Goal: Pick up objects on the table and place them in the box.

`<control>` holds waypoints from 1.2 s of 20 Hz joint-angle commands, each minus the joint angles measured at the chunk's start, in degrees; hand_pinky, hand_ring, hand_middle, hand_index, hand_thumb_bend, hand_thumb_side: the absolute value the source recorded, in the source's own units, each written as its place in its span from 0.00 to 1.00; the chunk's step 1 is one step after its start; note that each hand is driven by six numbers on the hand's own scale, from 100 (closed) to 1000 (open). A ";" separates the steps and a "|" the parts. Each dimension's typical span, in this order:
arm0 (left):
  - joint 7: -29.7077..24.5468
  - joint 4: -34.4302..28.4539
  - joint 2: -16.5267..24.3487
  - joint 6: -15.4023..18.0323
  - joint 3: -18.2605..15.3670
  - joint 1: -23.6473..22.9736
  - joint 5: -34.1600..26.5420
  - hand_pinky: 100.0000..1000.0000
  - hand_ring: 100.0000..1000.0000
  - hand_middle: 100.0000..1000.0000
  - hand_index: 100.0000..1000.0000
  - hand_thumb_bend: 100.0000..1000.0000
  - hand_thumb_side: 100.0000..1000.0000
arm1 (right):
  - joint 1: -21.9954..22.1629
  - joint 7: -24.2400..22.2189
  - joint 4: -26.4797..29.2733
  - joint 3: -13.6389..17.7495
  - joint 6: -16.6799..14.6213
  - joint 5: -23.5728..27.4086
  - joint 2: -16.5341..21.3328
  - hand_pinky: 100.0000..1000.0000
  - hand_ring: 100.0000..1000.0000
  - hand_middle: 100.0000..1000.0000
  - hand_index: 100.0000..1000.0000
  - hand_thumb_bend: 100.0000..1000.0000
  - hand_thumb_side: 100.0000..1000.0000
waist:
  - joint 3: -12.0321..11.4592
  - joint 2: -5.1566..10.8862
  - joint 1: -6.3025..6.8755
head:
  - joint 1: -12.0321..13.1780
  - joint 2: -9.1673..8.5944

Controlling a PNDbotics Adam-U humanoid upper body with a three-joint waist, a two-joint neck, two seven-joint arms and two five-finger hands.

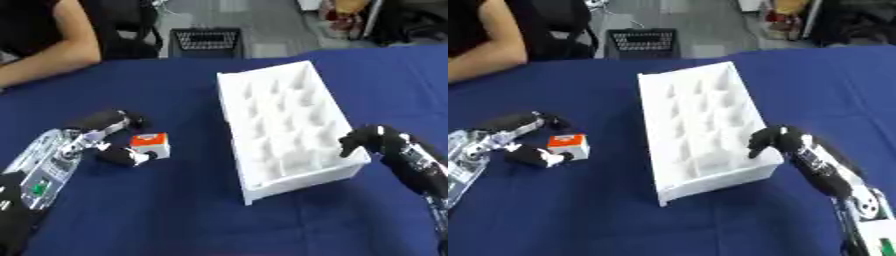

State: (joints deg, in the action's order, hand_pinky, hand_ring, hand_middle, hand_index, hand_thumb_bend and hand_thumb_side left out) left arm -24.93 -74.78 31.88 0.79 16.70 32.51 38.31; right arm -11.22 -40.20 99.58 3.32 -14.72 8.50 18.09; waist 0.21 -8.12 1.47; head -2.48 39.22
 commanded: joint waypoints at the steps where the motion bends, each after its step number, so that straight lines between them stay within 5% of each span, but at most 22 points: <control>1: -0.08 -0.44 0.59 -0.14 -0.30 0.70 0.12 0.88 0.84 0.67 0.88 0.43 0.32 | -0.16 -0.13 0.49 0.00 -0.02 0.06 0.44 0.85 0.58 0.60 0.77 0.00 0.97 | 0.05 0.94 0.00 | -0.09 -0.93; 11: 0.43 0.10 0.39 -0.58 -0.54 0.71 0.62 0.87 0.82 0.60 0.86 0.26 0.24 | -0.12 -0.18 0.47 0.01 0.00 0.04 0.42 0.85 0.58 0.60 0.77 0.00 0.97 | 0.04 0.93 -0.02 | -0.15 -0.91; 24: 1.46 0.79 -0.30 -0.42 -0.21 0.91 0.91 0.86 0.81 0.58 0.81 0.22 0.24 | 0.02 0.00 0.51 0.03 0.06 -0.08 0.39 0.85 0.58 0.60 0.77 0.00 0.97 | 0.12 0.91 -0.02 | -0.18 -0.96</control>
State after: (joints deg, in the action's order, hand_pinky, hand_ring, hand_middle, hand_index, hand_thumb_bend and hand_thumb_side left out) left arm -23.82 -73.71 30.88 0.34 16.72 32.53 38.98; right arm -11.18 -40.30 99.57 3.32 -14.62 8.47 18.08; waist 0.25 -8.12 1.46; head -2.49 39.22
